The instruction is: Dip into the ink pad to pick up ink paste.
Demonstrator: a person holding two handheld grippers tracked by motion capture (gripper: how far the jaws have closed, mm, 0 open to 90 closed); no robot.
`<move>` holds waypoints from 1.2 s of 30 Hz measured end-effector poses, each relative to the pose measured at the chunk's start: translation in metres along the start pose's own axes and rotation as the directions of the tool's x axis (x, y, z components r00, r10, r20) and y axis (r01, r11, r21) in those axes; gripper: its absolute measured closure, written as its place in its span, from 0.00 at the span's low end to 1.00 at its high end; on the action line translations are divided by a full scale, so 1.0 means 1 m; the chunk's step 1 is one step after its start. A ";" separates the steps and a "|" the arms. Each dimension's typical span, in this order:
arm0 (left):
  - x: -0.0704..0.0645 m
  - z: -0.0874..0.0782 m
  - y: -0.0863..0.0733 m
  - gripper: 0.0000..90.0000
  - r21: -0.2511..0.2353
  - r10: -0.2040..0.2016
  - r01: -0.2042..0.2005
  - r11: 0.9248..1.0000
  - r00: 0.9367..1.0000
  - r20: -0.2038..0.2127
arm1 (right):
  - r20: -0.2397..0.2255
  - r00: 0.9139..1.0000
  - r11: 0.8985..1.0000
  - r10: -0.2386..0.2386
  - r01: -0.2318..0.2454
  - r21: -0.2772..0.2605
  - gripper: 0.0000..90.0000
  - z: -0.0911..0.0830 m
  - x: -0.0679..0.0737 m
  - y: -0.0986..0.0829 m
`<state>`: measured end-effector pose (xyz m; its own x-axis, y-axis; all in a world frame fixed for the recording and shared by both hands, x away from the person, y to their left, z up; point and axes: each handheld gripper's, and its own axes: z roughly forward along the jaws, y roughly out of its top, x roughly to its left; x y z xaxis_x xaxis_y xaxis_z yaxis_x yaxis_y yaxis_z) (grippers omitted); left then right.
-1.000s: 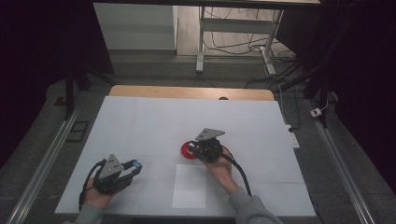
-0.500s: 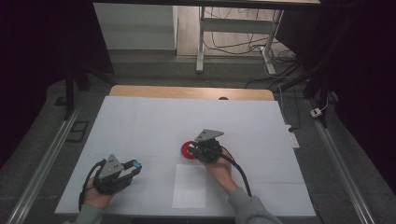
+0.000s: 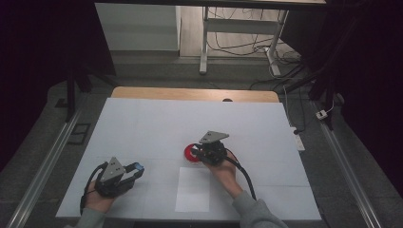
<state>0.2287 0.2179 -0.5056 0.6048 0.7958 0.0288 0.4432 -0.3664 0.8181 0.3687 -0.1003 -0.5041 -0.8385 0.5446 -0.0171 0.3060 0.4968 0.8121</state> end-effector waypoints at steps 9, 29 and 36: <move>0.000 -0.001 0.000 0.73 -0.002 -0.003 0.003 1.000 1.000 -0.001 | -0.001 1.000 0.999 0.000 0.000 -0.036 0.84 -0.007 0.000 0.003; 0.000 0.000 0.000 0.73 -0.001 -0.002 0.002 1.000 1.000 -0.003 | -0.023 0.999 0.996 0.028 -0.030 -0.085 0.84 -0.026 -0.002 0.006; 0.000 0.000 0.000 0.73 -0.001 -0.002 0.002 1.000 1.000 -0.004 | -0.030 0.999 0.995 0.028 -0.031 -0.093 0.84 -0.030 -0.001 0.004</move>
<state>0.2283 0.2183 -0.5058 0.6010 0.7987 0.0292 0.4439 -0.3640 0.8188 0.3571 -0.1186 -0.4831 -0.8429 0.5375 0.0231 0.2882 0.4149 0.8630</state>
